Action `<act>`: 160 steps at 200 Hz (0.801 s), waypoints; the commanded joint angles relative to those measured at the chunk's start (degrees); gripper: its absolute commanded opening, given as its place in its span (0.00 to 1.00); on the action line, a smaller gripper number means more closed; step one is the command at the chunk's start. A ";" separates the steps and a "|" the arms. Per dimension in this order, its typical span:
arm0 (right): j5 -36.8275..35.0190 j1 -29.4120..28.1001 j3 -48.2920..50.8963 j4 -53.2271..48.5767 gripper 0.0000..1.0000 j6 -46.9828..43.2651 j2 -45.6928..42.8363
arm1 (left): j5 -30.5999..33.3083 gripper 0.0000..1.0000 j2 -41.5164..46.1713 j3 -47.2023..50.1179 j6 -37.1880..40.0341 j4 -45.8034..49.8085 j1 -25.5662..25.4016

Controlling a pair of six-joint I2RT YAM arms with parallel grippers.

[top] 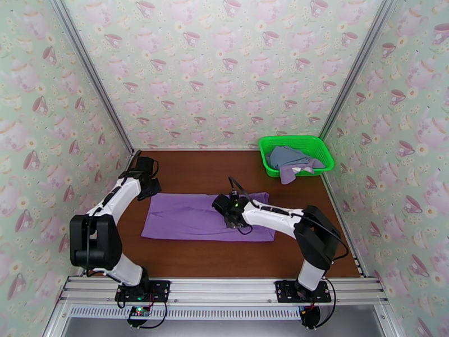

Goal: Fold and stack the mixed laundry pile

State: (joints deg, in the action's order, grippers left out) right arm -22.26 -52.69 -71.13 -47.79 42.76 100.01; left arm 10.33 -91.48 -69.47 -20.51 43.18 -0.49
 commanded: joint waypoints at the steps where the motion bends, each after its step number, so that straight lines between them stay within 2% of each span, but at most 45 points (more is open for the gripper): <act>1: -3.58 1.66 -5.32 -5.43 0.44 -3.26 -3.91 | 0.44 0.06 -0.22 -0.74 0.91 -0.77 -0.23; 31: 1.74 7.99 -3.74 -1.73 0.40 -7.00 -5.80 | -0.14 0.06 -1.66 -1.54 0.92 -1.07 -0.23; 55: 6.57 15.05 0.63 2.89 0.29 -8.76 -4.22 | -1.00 0.05 -2.09 -2.13 0.83 -1.17 -0.26; 78: 7.16 19.32 3.49 5.25 0.19 -9.91 -0.15 | -1.10 0.06 -1.45 -2.80 0.83 -0.59 -0.30; 115: 7.41 22.40 2.55 7.44 0.07 -11.96 9.17 | -0.62 0.08 0.14 -5.03 -0.50 2.97 -0.29; 129: 7.48 23.04 -0.88 7.01 0.04 -13.86 13.24 | -0.88 0.23 0.81 -5.57 -1.26 4.58 -0.30; 152: 8.19 23.99 -10.49 4.76 0.02 -17.71 20.50 | -0.88 0.59 2.40 -5.19 -2.31 6.83 -0.32; 160: 8.50 24.50 -14.55 3.81 0.02 -19.16 23.39 | -0.96 0.68 3.20 -4.61 -2.72 7.38 -0.33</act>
State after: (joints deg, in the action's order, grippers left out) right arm -16.14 -29.76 -78.26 -43.88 28.71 114.72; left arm 9.80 -91.39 -73.52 -21.45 46.74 -0.58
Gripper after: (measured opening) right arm 0.049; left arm 0.556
